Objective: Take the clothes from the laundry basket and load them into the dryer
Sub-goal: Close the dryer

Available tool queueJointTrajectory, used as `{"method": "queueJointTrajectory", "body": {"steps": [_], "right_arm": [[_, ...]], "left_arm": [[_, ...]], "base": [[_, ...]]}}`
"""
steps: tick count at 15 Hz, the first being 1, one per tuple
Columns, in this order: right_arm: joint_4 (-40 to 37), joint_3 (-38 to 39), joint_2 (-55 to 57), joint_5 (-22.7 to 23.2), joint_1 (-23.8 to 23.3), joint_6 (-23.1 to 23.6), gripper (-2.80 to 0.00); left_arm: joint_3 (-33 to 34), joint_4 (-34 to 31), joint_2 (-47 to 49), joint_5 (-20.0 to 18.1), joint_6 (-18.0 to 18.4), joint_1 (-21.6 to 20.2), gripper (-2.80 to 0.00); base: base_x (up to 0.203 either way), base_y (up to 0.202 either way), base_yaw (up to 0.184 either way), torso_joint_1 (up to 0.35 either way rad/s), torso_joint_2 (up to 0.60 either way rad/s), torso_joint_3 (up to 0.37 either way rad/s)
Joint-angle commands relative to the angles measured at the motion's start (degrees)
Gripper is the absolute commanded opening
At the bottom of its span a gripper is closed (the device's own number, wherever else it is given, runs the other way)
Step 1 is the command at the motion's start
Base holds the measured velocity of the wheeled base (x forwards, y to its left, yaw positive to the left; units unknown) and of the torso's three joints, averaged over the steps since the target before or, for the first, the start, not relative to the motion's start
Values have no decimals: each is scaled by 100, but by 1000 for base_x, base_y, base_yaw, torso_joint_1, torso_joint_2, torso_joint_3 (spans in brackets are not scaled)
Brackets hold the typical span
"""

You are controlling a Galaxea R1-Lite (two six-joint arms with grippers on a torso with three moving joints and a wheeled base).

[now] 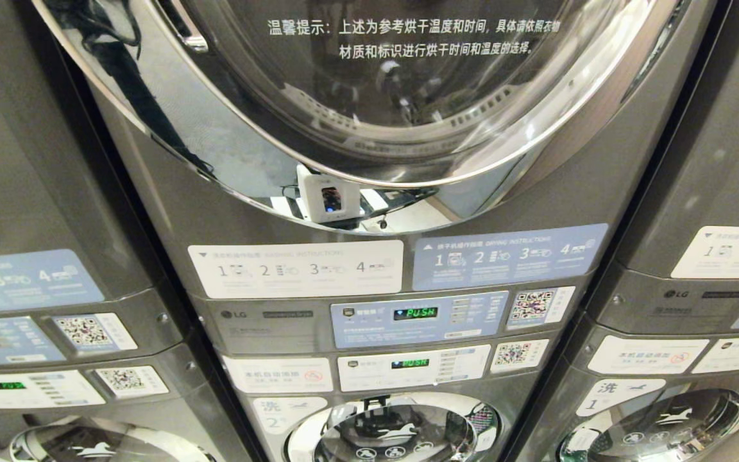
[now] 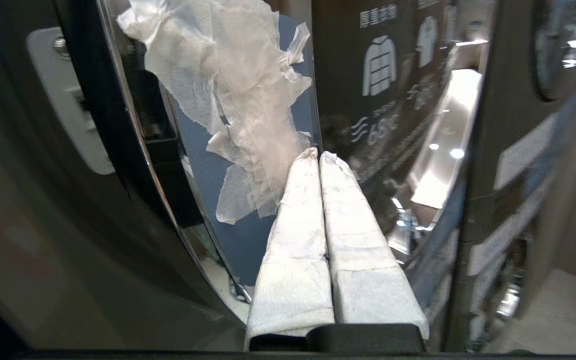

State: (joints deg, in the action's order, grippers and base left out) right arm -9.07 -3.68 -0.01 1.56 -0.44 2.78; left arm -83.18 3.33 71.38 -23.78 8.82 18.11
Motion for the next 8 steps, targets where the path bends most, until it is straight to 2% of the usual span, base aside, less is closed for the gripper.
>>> {"method": "queueJointTrajectory", "body": {"steps": [1, 5, 8], "right_arm": [[-7, -1, 7, 2, 0, 3, -280], [-7, 8, 10, 2, 0, 3, -280], [-7, 5, 1, 2, 0, 3, -280]], "left_arm": [[-25, 72, 216, 144, 64, -9, -280], [-157, 350, 505, 1194, 207, -9, -280], [-420, 362, 704, 1519, 216, -19, -280]], "base": [[0, 0, 0, 0, 0, 0], [0, 0, 0, 0, 0, 0], [0, 0, 0, 0, 0, 0]]}}
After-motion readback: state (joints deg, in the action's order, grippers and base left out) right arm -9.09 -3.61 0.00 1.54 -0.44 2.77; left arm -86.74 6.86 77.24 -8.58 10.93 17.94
